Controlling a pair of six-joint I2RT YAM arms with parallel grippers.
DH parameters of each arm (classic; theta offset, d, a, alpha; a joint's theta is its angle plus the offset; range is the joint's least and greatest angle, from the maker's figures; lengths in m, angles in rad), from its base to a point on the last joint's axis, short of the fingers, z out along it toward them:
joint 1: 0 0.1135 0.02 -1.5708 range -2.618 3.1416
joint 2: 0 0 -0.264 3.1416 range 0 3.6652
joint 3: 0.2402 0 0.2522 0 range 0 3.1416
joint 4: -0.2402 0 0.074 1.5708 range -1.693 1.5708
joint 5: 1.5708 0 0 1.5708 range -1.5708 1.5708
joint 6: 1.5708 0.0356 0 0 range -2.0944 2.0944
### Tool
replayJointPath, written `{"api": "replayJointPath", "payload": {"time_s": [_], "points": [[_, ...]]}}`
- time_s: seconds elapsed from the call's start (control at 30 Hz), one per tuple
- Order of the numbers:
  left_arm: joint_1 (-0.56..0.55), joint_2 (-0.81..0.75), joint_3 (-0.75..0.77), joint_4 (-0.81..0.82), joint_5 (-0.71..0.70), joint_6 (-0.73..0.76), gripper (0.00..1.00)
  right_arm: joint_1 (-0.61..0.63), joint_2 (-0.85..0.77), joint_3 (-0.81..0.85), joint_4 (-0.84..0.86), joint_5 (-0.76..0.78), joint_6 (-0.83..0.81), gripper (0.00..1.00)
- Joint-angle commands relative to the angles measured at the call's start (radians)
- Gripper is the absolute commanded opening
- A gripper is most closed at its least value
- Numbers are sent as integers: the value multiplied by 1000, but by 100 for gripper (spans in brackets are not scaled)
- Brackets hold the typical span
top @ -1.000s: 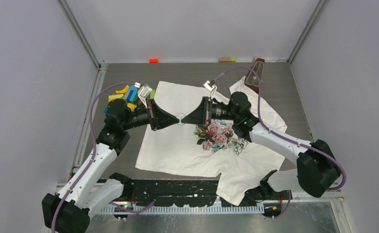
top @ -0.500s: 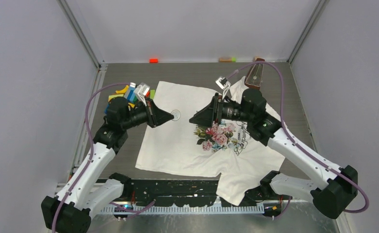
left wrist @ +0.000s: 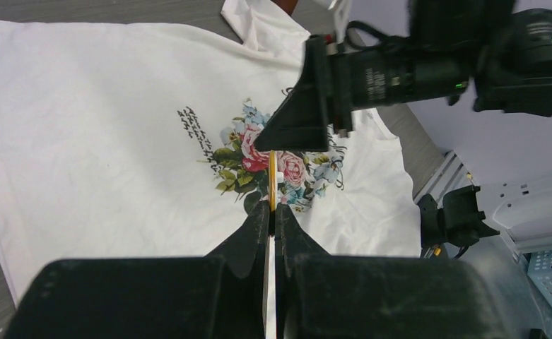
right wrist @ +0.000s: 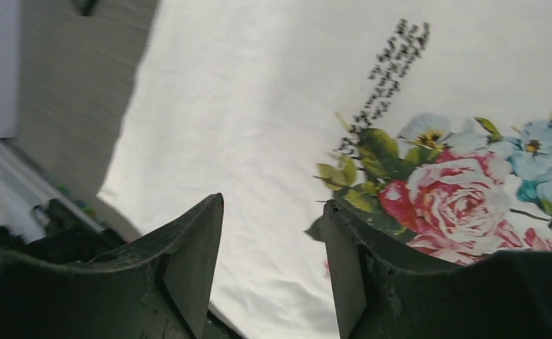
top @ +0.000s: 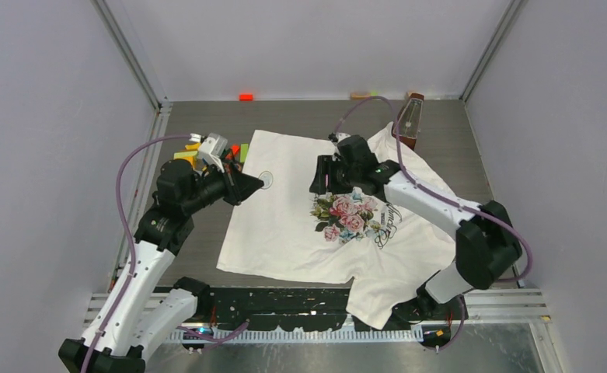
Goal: Pin the brooch onto the clothing
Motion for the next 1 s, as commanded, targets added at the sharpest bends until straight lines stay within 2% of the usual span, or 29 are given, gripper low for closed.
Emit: {"api": "replayJointPath", "payload": {"time_s": [0.0,0.27,0.43,0.63,0.73,0.97], "points": [[4,-12,24,25,30,16,0,5,150,87,-42,220,-58,59],[4,-7,6,53,73,1,0,46,414,192,14,371,-95,56],[7,-5,7,44,72,14,0,75,546,278,13,392,-128,57],[12,-11,6,40,76,19,0,112,634,327,-12,412,-139,57],[12,-10,6,40,80,19,0,130,658,332,-20,412,-135,57],[13,-9,5,36,78,21,0,167,692,312,34,282,-49,57]]}}
